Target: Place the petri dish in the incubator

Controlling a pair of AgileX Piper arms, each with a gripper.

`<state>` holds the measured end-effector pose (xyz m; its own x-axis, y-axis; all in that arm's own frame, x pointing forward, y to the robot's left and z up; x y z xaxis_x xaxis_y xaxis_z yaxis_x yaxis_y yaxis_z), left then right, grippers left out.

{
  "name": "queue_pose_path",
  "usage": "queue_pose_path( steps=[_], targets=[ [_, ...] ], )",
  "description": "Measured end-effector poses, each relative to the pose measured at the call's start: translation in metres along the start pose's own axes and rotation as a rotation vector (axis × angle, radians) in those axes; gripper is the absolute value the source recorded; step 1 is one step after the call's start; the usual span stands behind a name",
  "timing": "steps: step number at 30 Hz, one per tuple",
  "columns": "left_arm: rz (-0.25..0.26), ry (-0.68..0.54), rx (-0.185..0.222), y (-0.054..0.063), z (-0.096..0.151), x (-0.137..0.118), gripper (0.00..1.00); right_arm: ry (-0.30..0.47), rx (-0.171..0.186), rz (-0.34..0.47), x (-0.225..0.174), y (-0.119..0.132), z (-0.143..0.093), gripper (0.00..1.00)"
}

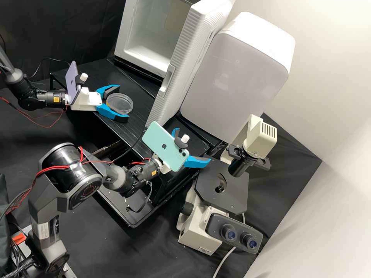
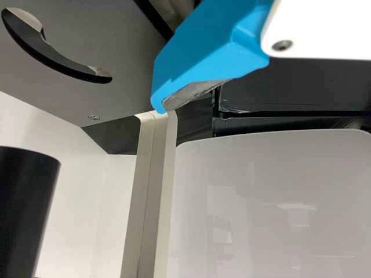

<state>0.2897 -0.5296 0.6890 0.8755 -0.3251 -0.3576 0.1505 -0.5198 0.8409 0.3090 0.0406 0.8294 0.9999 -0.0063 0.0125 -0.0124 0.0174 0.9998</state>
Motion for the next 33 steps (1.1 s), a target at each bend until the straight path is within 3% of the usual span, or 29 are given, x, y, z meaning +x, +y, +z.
queue_pose_path(
  steps=[1,2,33],
  targets=[
    [-0.001,0.000,0.000,-0.0001,0.0000,-0.0001,1.00,0.000,0.000,0.000,0.0000,0.0000,0.0000,1.00],
    [-0.001,0.000,0.000,-0.0001,0.0000,-0.0001,0.00,0.000,0.000,0.000,0.0000,0.0000,0.0000,1.00],
    [-0.001,0.000,0.000,-0.0004,-0.0001,-0.0006,0.00,0.000,0.000,0.000,0.0000,0.0000,0.0000,1.00]
  ],
)
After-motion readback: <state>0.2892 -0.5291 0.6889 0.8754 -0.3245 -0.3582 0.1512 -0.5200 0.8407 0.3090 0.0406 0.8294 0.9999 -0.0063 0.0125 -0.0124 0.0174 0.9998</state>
